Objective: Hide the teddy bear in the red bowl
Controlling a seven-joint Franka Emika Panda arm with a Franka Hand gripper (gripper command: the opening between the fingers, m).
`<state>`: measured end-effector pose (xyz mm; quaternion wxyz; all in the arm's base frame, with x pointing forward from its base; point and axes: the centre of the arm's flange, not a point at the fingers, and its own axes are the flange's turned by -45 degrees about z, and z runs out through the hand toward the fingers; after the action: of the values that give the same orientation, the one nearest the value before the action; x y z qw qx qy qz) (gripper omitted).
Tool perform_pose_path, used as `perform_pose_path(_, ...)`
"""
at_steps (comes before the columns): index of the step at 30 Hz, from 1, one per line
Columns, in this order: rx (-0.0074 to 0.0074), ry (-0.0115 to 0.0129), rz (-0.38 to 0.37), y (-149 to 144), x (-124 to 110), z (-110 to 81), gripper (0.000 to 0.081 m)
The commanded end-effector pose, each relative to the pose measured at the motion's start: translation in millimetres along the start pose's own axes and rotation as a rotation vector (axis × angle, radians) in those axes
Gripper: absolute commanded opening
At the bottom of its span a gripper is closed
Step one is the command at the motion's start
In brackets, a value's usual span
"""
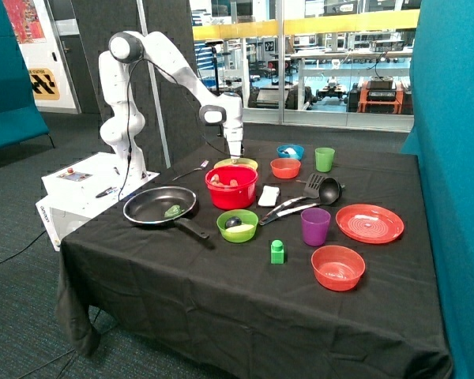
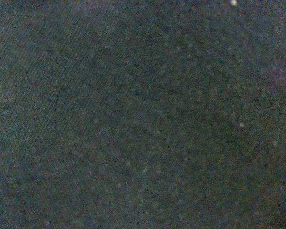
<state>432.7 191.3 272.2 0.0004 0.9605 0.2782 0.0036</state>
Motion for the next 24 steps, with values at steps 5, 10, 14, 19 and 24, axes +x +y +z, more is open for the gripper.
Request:
perform_pose_path(5, 0.0027, -0.0067, -0.004, 6, 3, -2.1, 0.0)
perform_pose_path(10, 0.0027, -0.0067, -0.004, 7, 1, -1.8, 0.0)
perform_pose_path(14, 0.0027, -0.0067, -0.006, 7, 0, -3.9, 0.0)
perform_pose_path(19, 0.0027, -0.0067, -0.015, 7, 2, -14.2, 0.0)
perform_pose_path(24, 0.0028, -0.0067, -0.024, 10, 8, -30.5, 0.0)
